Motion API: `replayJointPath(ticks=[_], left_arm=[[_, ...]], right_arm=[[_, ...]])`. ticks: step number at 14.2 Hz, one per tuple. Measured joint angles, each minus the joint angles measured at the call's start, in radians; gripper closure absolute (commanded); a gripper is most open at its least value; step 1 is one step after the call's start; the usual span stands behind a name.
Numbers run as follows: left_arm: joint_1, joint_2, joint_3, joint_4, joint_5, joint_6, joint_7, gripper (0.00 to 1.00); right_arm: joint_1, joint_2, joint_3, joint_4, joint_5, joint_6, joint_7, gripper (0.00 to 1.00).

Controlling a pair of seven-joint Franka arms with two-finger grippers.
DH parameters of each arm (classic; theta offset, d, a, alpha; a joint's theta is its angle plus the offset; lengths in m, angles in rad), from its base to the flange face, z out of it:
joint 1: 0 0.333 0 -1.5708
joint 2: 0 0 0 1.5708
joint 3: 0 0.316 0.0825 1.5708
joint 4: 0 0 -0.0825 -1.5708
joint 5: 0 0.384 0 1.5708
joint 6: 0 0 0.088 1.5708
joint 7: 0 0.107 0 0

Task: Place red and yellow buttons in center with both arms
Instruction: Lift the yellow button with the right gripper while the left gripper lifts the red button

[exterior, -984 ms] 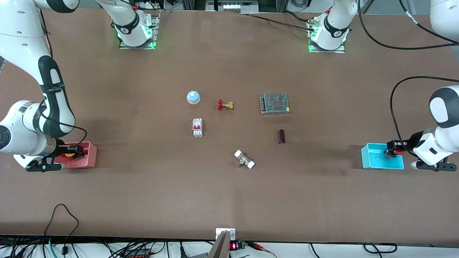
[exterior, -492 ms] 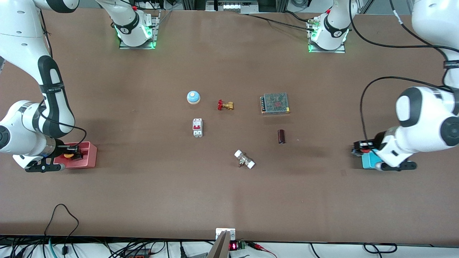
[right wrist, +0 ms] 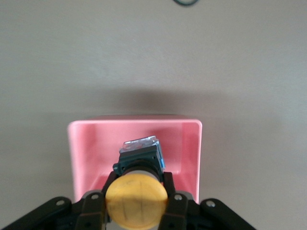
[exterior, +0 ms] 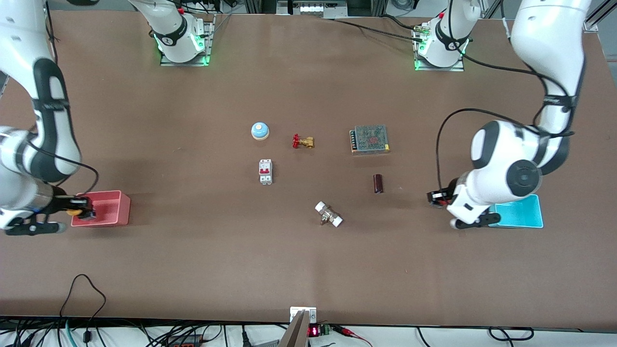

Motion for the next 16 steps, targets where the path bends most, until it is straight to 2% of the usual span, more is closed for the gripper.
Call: replayJointPath(ticks=[4, 8, 9, 14, 16], left_arm=[[-0.036, 0.033, 0.0, -0.047, 0.0, 0.096, -0.063, 0.69], [-0.05, 0.057, 0.0, -0.049, 0.0, 0.11, -0.076, 0.6], [-0.05, 0.062, 0.0, -0.049, 0.0, 0.11, -0.076, 0.55], [-0.05, 0.068, 0.0, -0.045, 0.0, 0.118, -0.077, 0.11], [-0.048, 0.063, 0.002, -0.034, 0.0, 0.121, -0.077, 0.02]], right_arm=[[0.077, -0.087, 0.012, 0.012, 0.012, -0.113, 0.041, 0.61], [0.226, -0.07, 0.019, -0.002, 0.016, -0.123, 0.209, 0.61], [0.271, -0.06, 0.02, -0.003, 0.02, -0.123, 0.266, 0.61], [0.475, 0.009, 0.023, -0.007, 0.064, -0.083, 0.542, 0.61], [0.522, 0.043, 0.023, -0.008, 0.068, -0.064, 0.608, 0.61]])
